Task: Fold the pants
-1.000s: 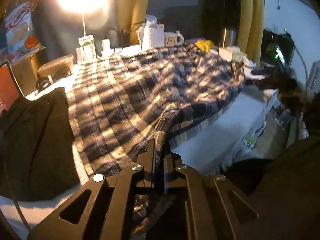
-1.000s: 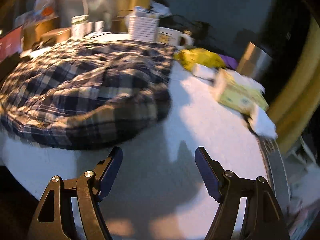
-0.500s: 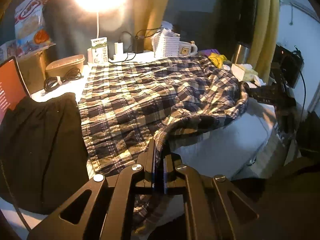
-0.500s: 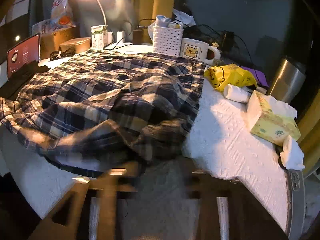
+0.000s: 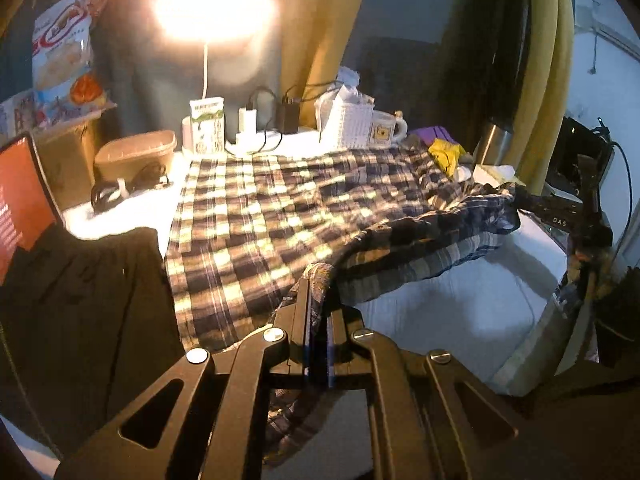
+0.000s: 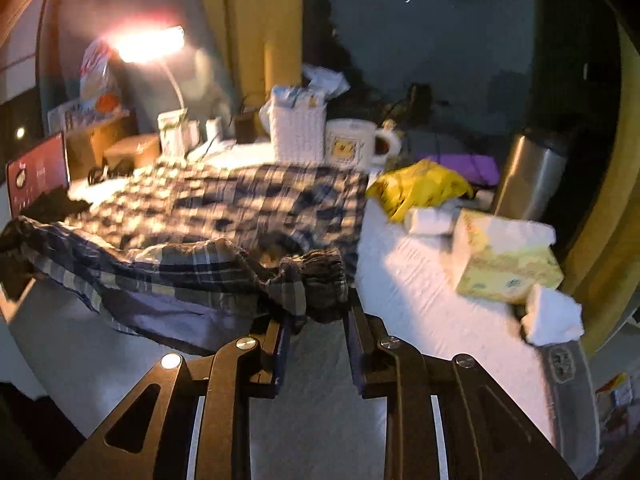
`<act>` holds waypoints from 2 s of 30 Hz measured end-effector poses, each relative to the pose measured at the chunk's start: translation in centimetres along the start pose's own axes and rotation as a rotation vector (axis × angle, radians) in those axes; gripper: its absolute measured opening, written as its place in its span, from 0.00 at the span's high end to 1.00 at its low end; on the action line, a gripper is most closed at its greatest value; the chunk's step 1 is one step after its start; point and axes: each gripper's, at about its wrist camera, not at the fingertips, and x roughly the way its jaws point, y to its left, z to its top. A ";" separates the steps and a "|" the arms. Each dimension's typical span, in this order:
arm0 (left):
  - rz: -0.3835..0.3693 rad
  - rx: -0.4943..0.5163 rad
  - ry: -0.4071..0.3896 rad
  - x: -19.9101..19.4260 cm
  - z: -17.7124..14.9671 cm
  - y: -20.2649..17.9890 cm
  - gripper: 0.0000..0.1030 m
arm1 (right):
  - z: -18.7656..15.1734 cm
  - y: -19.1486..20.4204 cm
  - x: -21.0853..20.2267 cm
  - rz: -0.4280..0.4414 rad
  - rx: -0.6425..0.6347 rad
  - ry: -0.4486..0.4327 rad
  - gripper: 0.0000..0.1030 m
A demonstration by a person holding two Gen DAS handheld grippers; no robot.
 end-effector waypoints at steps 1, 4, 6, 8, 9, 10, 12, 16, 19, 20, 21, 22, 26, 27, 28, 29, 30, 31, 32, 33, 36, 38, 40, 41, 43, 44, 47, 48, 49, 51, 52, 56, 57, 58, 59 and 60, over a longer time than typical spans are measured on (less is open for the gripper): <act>0.001 0.004 -0.005 0.0 0.4 0.0 0.96 | 0.3 0.0 -0.2 -0.004 0.002 -0.011 0.75; 0.006 0.012 -0.026 0.0 1.7 0.1 0.96 | 1.2 -0.2 -0.8 -0.001 0.006 -0.036 0.76; 0.010 0.018 -0.042 -0.1 2.5 0.3 0.96 | 2.0 -0.8 -1.0 0.003 0.026 -0.059 0.76; 0.010 0.032 -0.059 -0.2 3.4 0.3 0.96 | 2.4 -1.3 -1.2 0.007 0.051 -0.080 0.76; 0.011 0.041 -0.069 -0.3 3.9 0.3 0.96 | 2.7 -1.6 -1.3 0.012 0.065 -0.092 0.76; 0.009 0.050 -0.079 -0.3 4.3 0.3 0.96 | 2.9 -1.9 -1.5 0.010 0.074 -0.105 0.76; 0.008 0.069 -0.097 -0.1 5.4 0.3 0.96 | 3.4 -2.2 -1.6 0.010 0.093 -0.124 0.76; 0.013 0.098 -0.112 0.8 7.0 0.6 0.96 | 4.6 -2.5 -1.5 -0.006 0.113 -0.158 0.76; 0.015 0.119 -0.123 1.6 8.4 1.1 0.96 | 5.5 -2.8 -1.2 -0.016 0.123 -0.172 0.76; 0.017 0.127 -0.130 2.0 8.9 1.3 0.96 | 5.9 -2.8 -0.9 -0.019 0.122 -0.174 0.76; 0.019 0.134 -0.137 2.2 9.3 1.4 0.96 | 6.1 -2.8 -0.8 -0.022 0.121 -0.175 0.76; 0.022 0.143 -0.141 2.7 10.0 1.6 0.96 | 6.5 -3.0 -0.5 -0.027 0.124 -0.177 0.76; 0.014 0.167 -0.143 4.5 11.6 2.5 0.96 | 7.9 -3.4 0.5 -0.041 0.135 -0.183 0.76; 0.010 0.167 -0.139 4.9 11.9 2.6 0.96 | 8.2 -3.5 0.9 -0.043 0.142 -0.183 0.76; 0.002 0.164 -0.136 5.4 12.2 2.9 0.96 | 8.5 -3.6 1.3 -0.046 0.144 -0.183 0.76; -0.006 0.161 -0.134 6.1 12.6 3.4 0.96 | 9.0 -3.7 1.8 -0.049 0.146 -0.182 0.76; -0.007 0.159 -0.129 6.9 13.0 3.8 0.96 | 9.2 -3.7 2.1 -0.051 0.147 -0.182 0.76; -0.008 0.159 -0.126 7.4 13.3 4.0 0.96 | 9.6 -3.7 2.6 -0.053 0.147 -0.181 0.76; -0.013 0.154 -0.120 8.2 13.7 4.4 0.96 | 10.0 -3.8 3.1 -0.053 0.148 -0.180 0.76; -0.017 0.149 -0.112 8.8 14.0 4.7 0.96 | 10.2 -3.9 3.5 -0.054 0.148 -0.178 0.76; -0.028 0.139 -0.098 10.5 14.9 5.7 0.96 | 11.3 -4.1 5.1 -0.057 0.152 -0.169 0.76; -0.033 0.137 -0.085 11.7 15.5 6.3 0.96 | 12.2 -4.3 6.4 -0.060 0.153 -0.162 0.76; -0.042 0.133 -0.065 13.0 15.9 6.9 0.96 | 12.7 -4.5 7.6 -0.063 0.155 -0.153 0.76; -0.041 0.133 -0.057 13.8 16.2 7.3 0.96 | 12.9 -4.6 8.3 -0.065 0.154 -0.146 0.76; -0.036 0.130 -0.040 15.3 16.5 8.1 0.96 | 13.4 -4.8 9.8 -0.064 0.155 -0.131 0.76; -0.034 0.126 -0.032 16.1 16.7 8.5 0.96 | 13.6 -4.8 10.4 -0.067 0.153 -0.124 0.76; -0.020 0.111 0.001 18.6 17.1 9.7 0.92 | 14.2 -4.6 12.7 -0.074 0.144 -0.097 0.76; -0.010 0.104 0.005 19.1 17.2 10.0 0.91 | 14.4 -4.6 13.6 -0.074 0.143 -0.085 0.76; -0.004 0.092 0.006 19.8 17.2 10.5 0.91 | 14.6 -4.6 14.4 -0.079 0.140 -0.074 0.76; 0.007 0.075 0.014 20.9 17.1 11.4 0.91 | 14.8 -4.4 15.9 -0.080 0.139 -0.053 0.76; 0.020 0.074 0.017 21.6 17.1 11.8 0.90 | 14.9 -4.3 16.6 -0.078 0.138 -0.044 0.76; 0.106 0.041 0.053 23.8 16.6 13.5 0.65 | 14.9 -3.9 19.1 -0.088 0.124 -0.006 0.76; 0.130 0.034 0.050 23.9 16.5 13.9 0.48 | 14.9 -3.9 19.5 -0.095 0.123 0.001 0.76; 0.174 0.016 0.042 24.0 16.4 14.7 0.43 | 14.8 -3.9 20.0 -0.098 0.124 0.008 0.76; 0.195 -0.003 0.036 23.9 16.4 15.4 0.41 | 14.7 -3.9 20.2 -0.100 0.125 0.012 0.76; 0.213 -0.027 0.037 23.7 16.3 16.1 0.41 | 14.6 -3.8 20.4 -0.101 0.122 0.015 0.76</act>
